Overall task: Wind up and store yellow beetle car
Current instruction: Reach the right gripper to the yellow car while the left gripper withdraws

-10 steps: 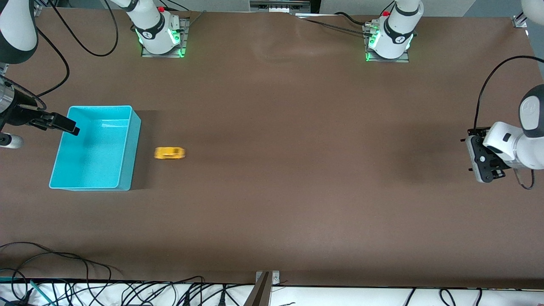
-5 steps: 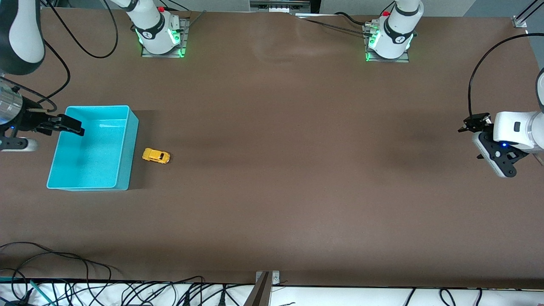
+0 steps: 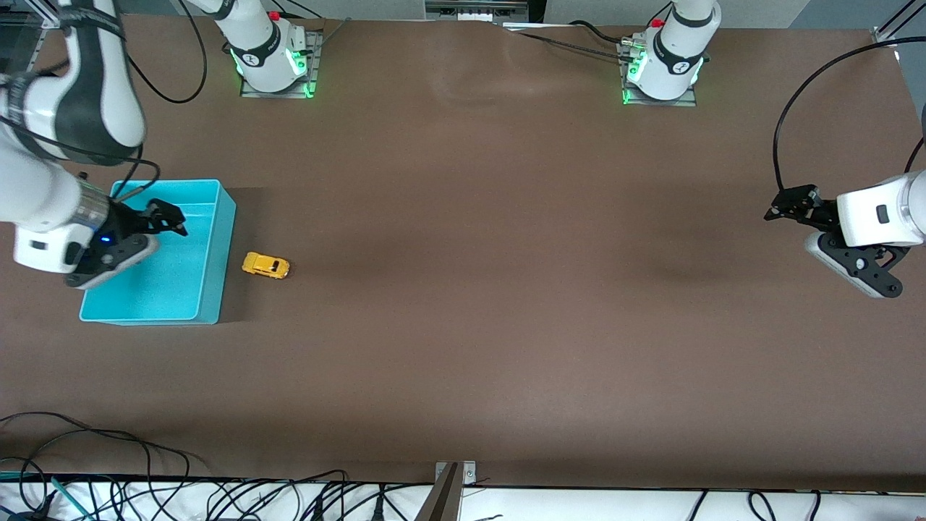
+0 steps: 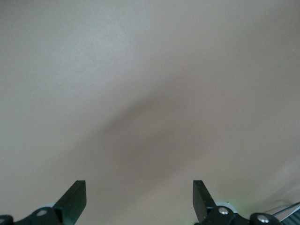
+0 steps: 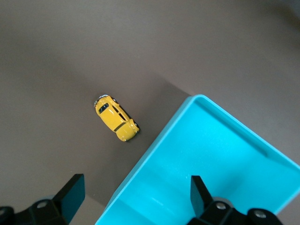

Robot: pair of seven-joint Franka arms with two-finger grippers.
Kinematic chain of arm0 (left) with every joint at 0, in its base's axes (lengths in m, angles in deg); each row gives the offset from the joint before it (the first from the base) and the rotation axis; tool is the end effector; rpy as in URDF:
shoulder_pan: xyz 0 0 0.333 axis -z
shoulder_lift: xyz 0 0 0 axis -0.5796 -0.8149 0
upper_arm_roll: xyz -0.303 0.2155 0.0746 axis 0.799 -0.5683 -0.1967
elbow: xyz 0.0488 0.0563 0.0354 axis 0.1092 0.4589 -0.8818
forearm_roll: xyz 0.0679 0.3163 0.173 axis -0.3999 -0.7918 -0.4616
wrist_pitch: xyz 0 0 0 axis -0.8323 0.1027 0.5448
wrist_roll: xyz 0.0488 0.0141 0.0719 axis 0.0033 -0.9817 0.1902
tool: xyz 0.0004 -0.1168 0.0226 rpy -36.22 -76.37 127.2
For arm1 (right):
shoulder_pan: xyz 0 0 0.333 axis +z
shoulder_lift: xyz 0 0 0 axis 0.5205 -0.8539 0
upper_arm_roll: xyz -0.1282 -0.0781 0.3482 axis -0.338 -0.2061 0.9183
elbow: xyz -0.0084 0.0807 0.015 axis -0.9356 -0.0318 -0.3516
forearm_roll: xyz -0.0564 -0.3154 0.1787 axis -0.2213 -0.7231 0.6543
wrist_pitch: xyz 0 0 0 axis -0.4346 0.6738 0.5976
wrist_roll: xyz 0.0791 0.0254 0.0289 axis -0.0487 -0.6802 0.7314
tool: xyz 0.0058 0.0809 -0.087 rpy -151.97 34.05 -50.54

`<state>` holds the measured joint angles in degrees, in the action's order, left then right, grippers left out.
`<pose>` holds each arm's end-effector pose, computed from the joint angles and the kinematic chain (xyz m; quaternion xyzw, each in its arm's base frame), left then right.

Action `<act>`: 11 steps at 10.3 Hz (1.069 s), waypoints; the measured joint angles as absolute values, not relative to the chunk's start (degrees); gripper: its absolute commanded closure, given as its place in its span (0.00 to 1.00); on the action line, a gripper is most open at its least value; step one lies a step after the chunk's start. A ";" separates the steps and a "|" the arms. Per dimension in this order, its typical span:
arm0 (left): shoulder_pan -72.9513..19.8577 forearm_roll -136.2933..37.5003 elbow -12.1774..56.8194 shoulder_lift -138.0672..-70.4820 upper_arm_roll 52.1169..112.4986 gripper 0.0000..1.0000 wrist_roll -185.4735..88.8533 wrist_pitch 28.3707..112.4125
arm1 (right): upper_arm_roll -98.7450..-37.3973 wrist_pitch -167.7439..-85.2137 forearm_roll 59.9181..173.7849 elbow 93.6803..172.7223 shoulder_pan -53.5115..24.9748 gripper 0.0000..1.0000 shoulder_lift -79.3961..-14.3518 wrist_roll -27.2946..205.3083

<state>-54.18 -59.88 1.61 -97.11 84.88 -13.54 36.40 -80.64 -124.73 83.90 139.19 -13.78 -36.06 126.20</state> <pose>0.6148 0.0194 0.5763 0.9583 -0.2579 -0.1018 0.0688 0.5976 0.0147 0.4740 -0.9381 -0.3452 0.0271 0.0076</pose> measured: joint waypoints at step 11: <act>-33.74 -57.36 16.75 -80.87 66.35 0.00 -29.27 46.21 | -75.56 -148.63 83.92 150.06 -12.70 0.00 -48.23 158.25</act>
